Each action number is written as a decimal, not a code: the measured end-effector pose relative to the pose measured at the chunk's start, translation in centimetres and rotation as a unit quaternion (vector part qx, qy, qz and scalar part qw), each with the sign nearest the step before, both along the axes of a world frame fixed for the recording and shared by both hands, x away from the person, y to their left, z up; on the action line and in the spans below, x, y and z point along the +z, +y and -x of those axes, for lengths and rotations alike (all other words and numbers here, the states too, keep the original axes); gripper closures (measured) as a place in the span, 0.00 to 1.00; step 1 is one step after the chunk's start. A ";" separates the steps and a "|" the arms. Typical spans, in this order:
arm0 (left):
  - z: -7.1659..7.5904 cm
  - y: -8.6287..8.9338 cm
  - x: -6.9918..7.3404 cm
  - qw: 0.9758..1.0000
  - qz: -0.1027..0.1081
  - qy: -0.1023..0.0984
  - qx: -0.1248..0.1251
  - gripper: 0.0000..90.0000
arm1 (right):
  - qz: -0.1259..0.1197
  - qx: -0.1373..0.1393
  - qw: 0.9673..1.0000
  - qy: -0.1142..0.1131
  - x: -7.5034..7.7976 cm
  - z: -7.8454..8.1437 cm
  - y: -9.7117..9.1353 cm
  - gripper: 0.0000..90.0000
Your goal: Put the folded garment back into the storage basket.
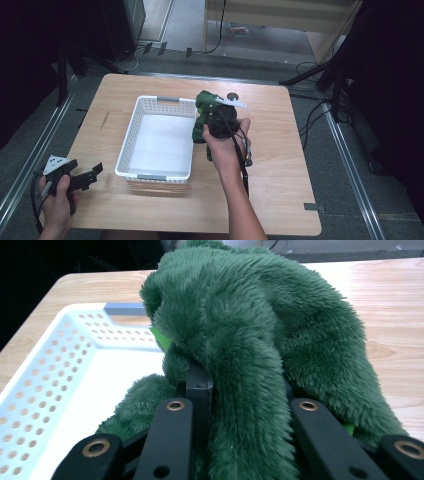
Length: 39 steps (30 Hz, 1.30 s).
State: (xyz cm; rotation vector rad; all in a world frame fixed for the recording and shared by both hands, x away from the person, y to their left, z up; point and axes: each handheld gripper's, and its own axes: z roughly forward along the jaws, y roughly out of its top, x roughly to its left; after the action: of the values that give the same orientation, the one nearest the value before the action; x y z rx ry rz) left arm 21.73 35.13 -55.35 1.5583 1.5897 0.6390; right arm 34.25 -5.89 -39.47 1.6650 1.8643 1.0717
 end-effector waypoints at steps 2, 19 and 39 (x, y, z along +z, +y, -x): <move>0.0 0.0 0.0 1.000 0.000 0.000 -0.001 0.08 | 0.004 0.004 1.000 -0.001 0.1 0.0 0.7 0.82; 0.0 0.0 0.0 1.000 0.000 0.000 -0.001 0.08 | -0.002 0.044 0.999 0.013 0.3 -0.3 6.2 0.82; 0.0 0.0 0.0 1.000 0.000 -0.001 0.000 0.08 | -0.010 0.082 0.996 0.021 -1.3 -0.6 11.8 0.80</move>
State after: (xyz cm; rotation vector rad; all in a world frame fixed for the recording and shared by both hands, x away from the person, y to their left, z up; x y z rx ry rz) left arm 21.78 35.17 -55.37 1.5568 1.5887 0.6394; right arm 34.89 5.87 -40.74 1.5791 2.0531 1.1319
